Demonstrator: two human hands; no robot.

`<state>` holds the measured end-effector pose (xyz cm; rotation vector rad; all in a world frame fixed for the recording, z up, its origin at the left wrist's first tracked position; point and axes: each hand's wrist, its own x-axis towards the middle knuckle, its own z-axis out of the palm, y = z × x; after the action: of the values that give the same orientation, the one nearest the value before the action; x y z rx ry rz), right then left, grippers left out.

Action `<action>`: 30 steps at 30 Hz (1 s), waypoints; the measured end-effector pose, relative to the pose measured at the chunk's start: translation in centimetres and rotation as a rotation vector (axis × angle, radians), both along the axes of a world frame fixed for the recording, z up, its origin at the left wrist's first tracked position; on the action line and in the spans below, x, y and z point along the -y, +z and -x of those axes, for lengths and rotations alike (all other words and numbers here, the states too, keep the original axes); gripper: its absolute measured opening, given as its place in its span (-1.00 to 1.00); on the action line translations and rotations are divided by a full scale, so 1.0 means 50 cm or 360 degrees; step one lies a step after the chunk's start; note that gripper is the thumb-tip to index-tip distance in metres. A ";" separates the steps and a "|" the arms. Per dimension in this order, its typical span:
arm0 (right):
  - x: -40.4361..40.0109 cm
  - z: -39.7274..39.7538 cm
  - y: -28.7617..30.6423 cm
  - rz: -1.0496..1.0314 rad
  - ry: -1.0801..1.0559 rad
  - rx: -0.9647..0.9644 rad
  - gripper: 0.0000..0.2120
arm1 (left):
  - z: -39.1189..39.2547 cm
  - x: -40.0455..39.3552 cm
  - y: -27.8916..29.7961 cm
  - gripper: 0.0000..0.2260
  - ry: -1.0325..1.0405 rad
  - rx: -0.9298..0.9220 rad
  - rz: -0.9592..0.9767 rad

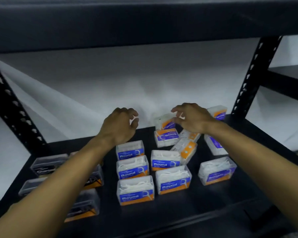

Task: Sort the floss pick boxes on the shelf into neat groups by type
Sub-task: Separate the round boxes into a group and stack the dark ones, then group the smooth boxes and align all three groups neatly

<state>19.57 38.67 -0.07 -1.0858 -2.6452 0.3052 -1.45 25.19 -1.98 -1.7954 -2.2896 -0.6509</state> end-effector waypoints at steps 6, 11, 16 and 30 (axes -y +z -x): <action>-0.094 -0.149 -0.022 0.0237 -0.0251 0.0191 -0.56 | -0.096 -0.087 -0.012 -0.74 -0.0197 -0.0011 0.0198; -0.121 -0.219 -0.048 0.0563 -0.0138 0.0445 -0.37 | -0.173 -0.143 -0.007 -0.73 -0.0283 0.0029 0.0511; -0.122 -0.242 -0.056 0.0740 0.0038 0.0565 -0.20 | -0.236 -0.185 -0.011 -0.54 -0.0231 -0.0145 0.0905; -0.170 -0.272 -0.106 0.0541 -0.0121 0.0094 -0.03 | -0.303 -0.206 -0.024 -0.30 -0.0080 -0.0148 0.1139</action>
<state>33.18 47.17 -5.36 -1.3093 -2.6571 0.7382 13.68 35.47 -3.19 -2.0849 -2.6094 0.3027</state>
